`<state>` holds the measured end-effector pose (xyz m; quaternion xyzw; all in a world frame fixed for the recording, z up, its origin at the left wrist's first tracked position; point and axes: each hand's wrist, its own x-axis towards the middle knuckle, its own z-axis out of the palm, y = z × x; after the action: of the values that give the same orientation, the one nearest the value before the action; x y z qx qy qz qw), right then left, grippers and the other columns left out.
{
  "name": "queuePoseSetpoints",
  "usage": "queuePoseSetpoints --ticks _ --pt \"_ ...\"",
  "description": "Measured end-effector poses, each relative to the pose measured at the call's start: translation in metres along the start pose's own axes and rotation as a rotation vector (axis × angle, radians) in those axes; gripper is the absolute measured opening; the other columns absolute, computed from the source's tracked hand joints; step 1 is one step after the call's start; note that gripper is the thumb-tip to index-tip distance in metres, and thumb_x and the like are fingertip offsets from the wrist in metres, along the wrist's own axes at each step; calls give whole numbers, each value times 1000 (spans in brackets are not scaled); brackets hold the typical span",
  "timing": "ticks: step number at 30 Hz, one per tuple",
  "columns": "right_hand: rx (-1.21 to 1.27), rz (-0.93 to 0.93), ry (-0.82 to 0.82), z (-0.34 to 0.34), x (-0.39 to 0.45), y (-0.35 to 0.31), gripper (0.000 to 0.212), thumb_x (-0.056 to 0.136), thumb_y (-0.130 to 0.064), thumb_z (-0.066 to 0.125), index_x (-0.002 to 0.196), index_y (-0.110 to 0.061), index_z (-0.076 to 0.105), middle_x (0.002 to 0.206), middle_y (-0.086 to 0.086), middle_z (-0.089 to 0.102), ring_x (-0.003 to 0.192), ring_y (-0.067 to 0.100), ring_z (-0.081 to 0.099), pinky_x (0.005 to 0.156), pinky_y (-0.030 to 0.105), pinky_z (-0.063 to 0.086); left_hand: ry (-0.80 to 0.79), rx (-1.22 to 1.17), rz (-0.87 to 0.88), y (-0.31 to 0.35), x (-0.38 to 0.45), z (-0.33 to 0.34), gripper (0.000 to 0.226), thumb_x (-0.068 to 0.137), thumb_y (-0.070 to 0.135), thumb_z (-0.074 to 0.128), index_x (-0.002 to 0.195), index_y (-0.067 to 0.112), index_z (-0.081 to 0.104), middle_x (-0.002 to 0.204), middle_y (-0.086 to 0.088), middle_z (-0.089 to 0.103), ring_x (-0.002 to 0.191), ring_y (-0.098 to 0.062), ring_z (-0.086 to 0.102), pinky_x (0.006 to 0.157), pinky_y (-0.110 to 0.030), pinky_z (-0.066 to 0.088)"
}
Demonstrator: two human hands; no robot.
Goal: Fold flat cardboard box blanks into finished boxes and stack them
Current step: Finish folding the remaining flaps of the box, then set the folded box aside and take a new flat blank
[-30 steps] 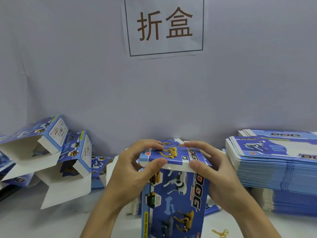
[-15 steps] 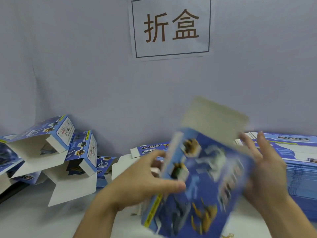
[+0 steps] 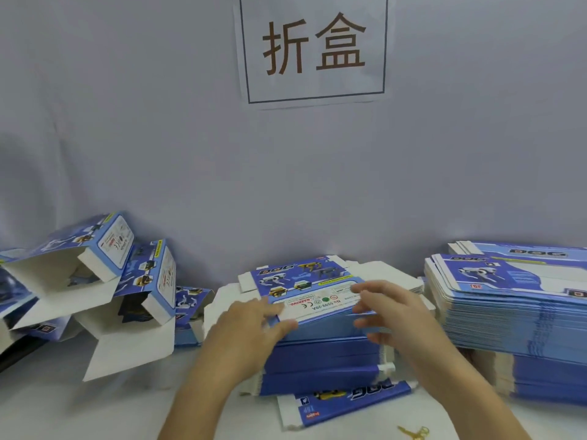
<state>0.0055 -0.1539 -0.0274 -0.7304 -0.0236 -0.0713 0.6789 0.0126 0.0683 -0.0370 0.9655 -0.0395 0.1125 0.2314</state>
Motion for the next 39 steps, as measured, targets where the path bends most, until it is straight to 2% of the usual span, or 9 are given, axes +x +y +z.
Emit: queuePoseSetpoints --ticks 7,12,18,20,23,27,32,36,39 --pt "-37 118 -83 24 -4 3 30 97 -40 60 95 -13 73 72 4 76 62 15 72 54 20 53 12 167 134 15 -6 -15 40 98 61 40 118 38 66 116 7 64 99 -14 59 83 -35 53" --pt "248 65 -73 39 -8 -8 46 91 -56 59 84 -14 76 79 10 77 70 21 76 57 25 57 325 481 363 42 -13 -9 16 107 36 34 112 31 48 103 5 64 90 -21 63 67 -32 47" --pt "377 -17 309 22 -2 -5 19 103 -13 53 89 -13 65 87 8 76 71 18 74 64 37 57 56 -322 377 63 -19 -2 38 93 62 51 110 35 72 107 18 70 98 0 60 82 -26 51" --pt "434 -18 295 11 0 -4 13 104 -11 52 99 -14 64 93 7 76 75 18 74 65 36 57 174 -534 231 56 -16 -8 30 86 51 69 114 42 63 115 24 62 105 6 56 84 -17 48" --pt "534 -28 207 5 2 -5 15 102 -13 53 115 -9 60 97 10 77 83 24 75 66 36 62 330 -787 -92 45 -14 -21 81 74 36 85 137 32 35 120 9 55 105 -11 59 79 -28 57" --pt "504 -24 97 11 -2 -6 17 99 -14 56 116 -9 57 98 5 78 85 21 76 62 33 62 -89 -1206 -174 33 -16 -31 58 77 25 79 129 15 56 100 -7 76 79 -22 75 52 -28 55" --pt "-76 -128 57 11 -12 -17 148 37 -63 85 154 -46 -4 131 -16 53 119 13 60 103 50 49 42 -948 144 41 -20 -30 22 96 15 64 96 35 74 94 9 77 81 -13 75 60 -24 55" --pt "-125 -215 -36 20 -19 -25 160 27 -76 86 149 -57 -15 154 -13 31 140 16 39 110 48 45 18 -820 338 52 -23 -26 29 99 15 58 97 38 74 94 16 76 84 -6 73 64 -18 55" --pt "-129 -235 17 16 -15 -20 143 57 -38 95 153 -52 -9 145 -13 38 132 14 48 96 32 53 -2 -832 379 54 -23 -25 36 100 12 56 99 44 73 95 17 75 87 -6 72 66 -20 56"
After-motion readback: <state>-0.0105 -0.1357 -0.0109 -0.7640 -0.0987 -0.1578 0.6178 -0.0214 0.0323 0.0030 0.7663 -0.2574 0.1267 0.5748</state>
